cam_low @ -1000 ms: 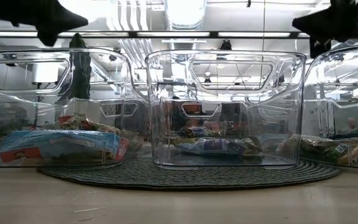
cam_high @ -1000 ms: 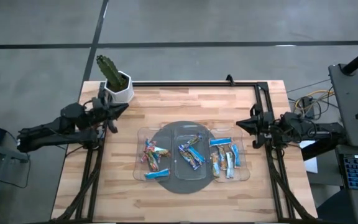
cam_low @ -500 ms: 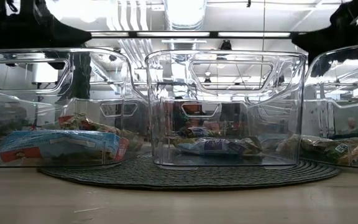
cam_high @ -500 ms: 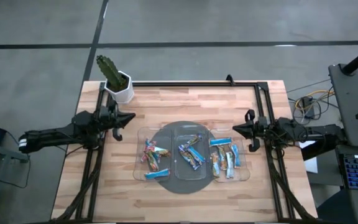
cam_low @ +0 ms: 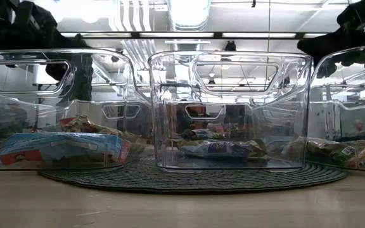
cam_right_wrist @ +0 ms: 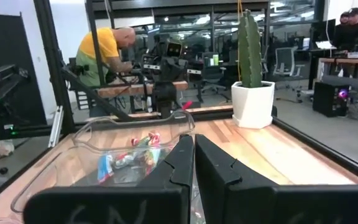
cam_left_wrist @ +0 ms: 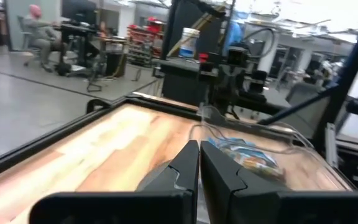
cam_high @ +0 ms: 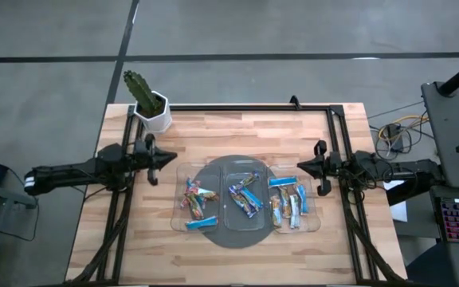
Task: Pick and place Granola Bars by type
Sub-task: Return to Home Position
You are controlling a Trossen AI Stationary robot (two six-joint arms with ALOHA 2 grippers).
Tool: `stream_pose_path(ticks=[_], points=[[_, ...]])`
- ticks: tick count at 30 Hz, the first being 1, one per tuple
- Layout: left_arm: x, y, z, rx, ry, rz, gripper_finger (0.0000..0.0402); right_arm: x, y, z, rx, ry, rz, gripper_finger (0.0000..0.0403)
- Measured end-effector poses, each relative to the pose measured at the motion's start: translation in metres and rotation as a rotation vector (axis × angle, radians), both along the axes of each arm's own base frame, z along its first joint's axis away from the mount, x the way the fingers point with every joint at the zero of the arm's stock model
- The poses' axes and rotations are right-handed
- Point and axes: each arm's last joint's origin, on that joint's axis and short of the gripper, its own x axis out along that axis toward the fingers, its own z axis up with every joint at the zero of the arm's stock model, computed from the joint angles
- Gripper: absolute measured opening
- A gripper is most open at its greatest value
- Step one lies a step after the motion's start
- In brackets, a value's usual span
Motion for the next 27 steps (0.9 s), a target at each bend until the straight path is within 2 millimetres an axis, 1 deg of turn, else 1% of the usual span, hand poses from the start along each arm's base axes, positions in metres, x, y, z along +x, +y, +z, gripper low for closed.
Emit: stream_pose_path(ticks=[6, 8, 11, 13, 16, 19, 21, 25, 27], points=[[0.002, -0.006, -0.002, 0.015, 0.018, -0.047, 0.0, 0.0, 0.001, -0.003, -0.001, 0.027, 0.043, 0.0009], [0.003, -0.007, -0.003, 0.024, 0.031, -0.036, 0.0, 0.0, 0.001, -0.003, -0.001, 0.026, 0.043, 0.0009], [0.004, -0.011, -0.01, 0.044, 0.038, -0.018, 0.0, 0.0, 0.001, -0.003, 0.0, 0.026, 0.043, 0.0009], [0.005, -0.013, -0.016, 0.053, 0.004, -0.021, 0.0, 0.0, 0.001, -0.003, 0.004, 0.026, 0.043, 0.0009], [0.005, -0.015, -0.021, 0.046, -0.035, -0.034, 0.0, 0.0, 0.001, -0.002, 0.044, 0.024, 0.047, 0.0009], [0.005, -0.015, -0.029, 0.045, 0.051, -0.033, 0.0, 0.0, 0.001, -0.002, 0.119, 0.021, 0.053, 0.0009], [0.004, -0.015, -0.03, 0.041, 0.067, -0.033, 0.0, 0.0, 0.001, -0.002, 0.154, 0.021, 0.056, 0.0009], [0.004, -0.015, -0.031, 0.013, 0.062, -0.033, 0.0, 0.0, 0.001, -0.003, 0.147, 0.03, 0.055, 0.0009], [0.004, -0.015, -0.031, 0.009, 0.059, -0.033, 0.0, 0.0, 0.001, -0.004, 0.105, 0.045, 0.051, 0.0009]])
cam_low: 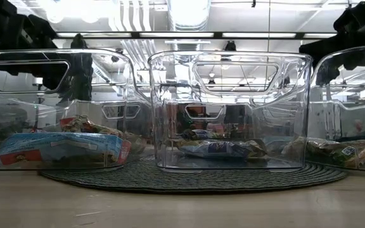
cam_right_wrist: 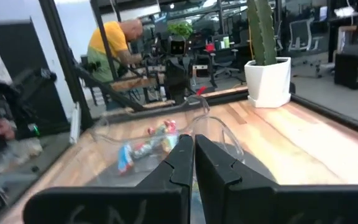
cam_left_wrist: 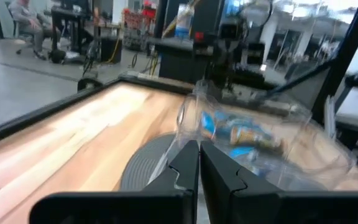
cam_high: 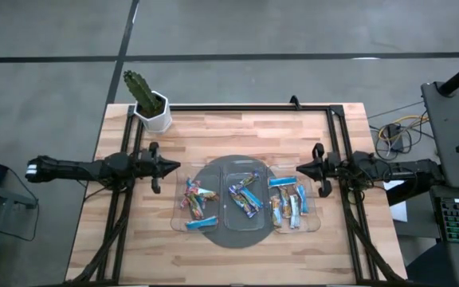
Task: Pick and place Granola Bars by type
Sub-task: Return to Home Position
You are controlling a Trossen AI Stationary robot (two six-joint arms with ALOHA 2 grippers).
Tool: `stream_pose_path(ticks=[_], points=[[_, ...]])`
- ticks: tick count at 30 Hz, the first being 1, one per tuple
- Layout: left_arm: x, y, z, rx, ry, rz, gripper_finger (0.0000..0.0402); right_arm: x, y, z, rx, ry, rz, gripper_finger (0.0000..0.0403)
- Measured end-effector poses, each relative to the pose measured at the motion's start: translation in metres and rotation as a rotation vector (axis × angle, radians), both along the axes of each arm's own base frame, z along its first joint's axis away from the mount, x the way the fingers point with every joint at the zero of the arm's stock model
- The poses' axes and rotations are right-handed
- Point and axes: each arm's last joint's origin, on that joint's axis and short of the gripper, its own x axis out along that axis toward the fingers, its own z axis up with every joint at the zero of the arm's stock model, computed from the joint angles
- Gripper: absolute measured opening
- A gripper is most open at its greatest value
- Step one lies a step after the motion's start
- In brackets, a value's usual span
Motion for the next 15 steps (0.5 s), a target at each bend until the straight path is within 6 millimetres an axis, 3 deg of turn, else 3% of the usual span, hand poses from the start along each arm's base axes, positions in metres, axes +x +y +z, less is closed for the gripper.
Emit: stream_pose_path(ticks=[8, 15], points=[[-0.0004, 0.0, -0.0047, 0.011, 0.05, -0.001, 0.0, 0.0007, 0.0, -0.001, -0.162, 0.015, -0.007, 0.0009], [-0.0004, 0.0, -0.0048, 0.012, 0.05, -0.001, 0.0, 0.0007, 0.0, -0.001, -0.151, 0.014, -0.007, 0.0009]])
